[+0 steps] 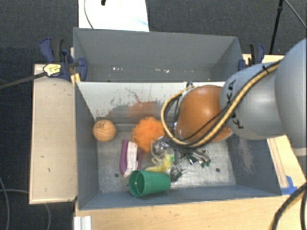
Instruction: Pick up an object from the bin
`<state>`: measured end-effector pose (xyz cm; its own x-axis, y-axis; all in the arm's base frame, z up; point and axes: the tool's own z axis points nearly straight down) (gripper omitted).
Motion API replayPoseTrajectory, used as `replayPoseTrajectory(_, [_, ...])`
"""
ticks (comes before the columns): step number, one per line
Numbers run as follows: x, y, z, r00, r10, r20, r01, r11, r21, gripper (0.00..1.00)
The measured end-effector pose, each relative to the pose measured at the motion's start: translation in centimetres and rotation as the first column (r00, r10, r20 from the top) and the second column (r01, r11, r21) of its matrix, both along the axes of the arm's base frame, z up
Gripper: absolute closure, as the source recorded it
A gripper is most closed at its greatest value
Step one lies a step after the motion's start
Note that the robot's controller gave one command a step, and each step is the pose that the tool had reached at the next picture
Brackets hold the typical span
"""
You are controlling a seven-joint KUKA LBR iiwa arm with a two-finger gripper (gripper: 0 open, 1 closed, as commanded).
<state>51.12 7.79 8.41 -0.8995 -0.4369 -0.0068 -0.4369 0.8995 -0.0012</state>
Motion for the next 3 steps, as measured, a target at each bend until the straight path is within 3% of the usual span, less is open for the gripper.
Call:
replayPoseTrajectory(1, [0.91, 0.72, -1.99, 0.995, 0.097, 0.026, -0.097, 0.995, 0.002, 1.00])
replayPoseTrajectory(2, [0.84, 0.73, -1.65, 0.994, 0.110, 0.023, -0.110, 0.994, 0.001, 1.00])
replayPoseTrajectory(3, [0.64, 0.71, -1.03, 0.993, 0.115, 0.009, -0.115, 0.993, 0.000, 1.00])
